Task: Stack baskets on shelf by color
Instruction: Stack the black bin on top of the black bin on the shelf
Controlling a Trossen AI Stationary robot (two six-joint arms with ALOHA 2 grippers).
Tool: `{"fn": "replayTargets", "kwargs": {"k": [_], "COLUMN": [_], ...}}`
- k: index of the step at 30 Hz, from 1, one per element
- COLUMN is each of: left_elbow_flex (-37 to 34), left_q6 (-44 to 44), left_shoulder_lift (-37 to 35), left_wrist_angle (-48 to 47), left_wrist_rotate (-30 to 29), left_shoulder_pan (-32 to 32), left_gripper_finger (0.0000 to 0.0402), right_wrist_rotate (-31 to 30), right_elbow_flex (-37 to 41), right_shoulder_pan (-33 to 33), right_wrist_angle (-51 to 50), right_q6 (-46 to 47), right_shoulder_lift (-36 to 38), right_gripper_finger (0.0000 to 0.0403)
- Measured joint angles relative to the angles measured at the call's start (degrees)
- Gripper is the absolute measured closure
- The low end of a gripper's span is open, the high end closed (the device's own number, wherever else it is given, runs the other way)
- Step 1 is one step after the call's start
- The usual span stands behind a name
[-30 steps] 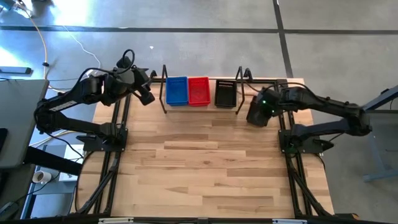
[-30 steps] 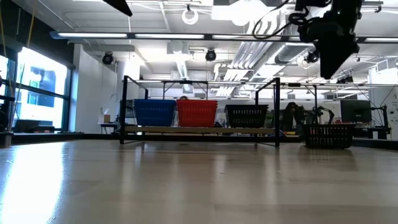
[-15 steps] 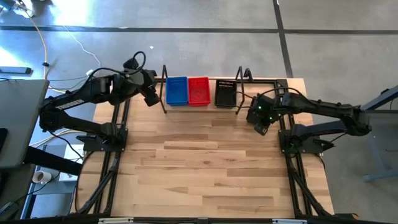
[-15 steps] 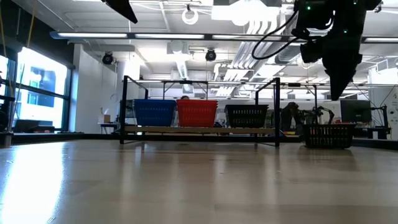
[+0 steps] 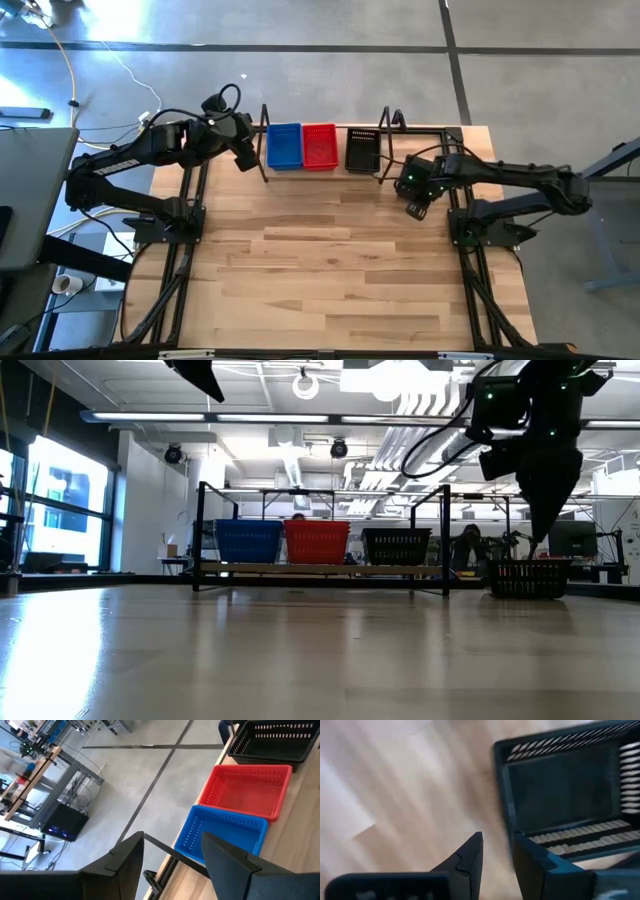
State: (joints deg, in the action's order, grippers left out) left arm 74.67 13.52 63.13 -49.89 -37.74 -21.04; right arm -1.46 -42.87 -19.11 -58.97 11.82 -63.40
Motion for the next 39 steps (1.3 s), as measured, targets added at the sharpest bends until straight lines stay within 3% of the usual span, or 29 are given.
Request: {"fn": "replayTargets", "kwargs": {"k": [3, 5, 8, 12, 17, 31, 37, 39], "left_elbow_flex": [0.0, 0.0, 0.0, 0.0, 0.0, 0.0, 0.0, 0.0], "left_q6": [0.1, 0.0, -0.1, -0.1, 0.1, 0.1, 0.1, 0.1], "left_shoulder_lift": [0.0, 0.0, 0.0, 0.0, 0.0, 0.0, 0.0, 0.0], "left_wrist_angle": [0.0, 0.0, 0.0, 0.0, 0.0, -1.0, -2.4, -2.7], "left_wrist_rotate": [-0.2, -0.2, -0.2, -0.2, -0.2, -0.2, -0.2, -0.2], "left_shoulder_pan": [0.0, 0.0, 0.0, 0.0, 0.0, 0.0, 0.0, 0.0], "left_gripper_finger": [0.0213, 0.0213, 0.0213, 0.0213, 0.0213, 0.0213, 0.0213, 0.0213], "right_wrist_rotate": [-3.8, -2.7, -0.3, -5.3, -2.5, -3.8, -2.0, -1.5], "right_elbow_flex": [0.0, 0.0, 0.0, 0.0, 0.0, 0.0, 0.0, 0.0], "right_shoulder_pan": [0.1, -0.3, -0.8, -0.8, -0.8, -0.8, -0.8, -0.7], "right_wrist_angle": [1.6, 1.7, 1.5, 1.8, 2.8, 4.8, 4.5, 4.4], "right_q6": [-0.9, -2.5, -3.0, -5.7, -6.5, -6.3, -4.4, -3.7], "right_shoulder_lift": [-1.1, -2.1, -4.1, -6.0, -8.0, -16.2, -17.2, -16.9], "right_gripper_finger": [0.0315, 0.0305, 0.0276, 0.0239, 0.0232, 0.0286, 0.0386, 0.0392]}}
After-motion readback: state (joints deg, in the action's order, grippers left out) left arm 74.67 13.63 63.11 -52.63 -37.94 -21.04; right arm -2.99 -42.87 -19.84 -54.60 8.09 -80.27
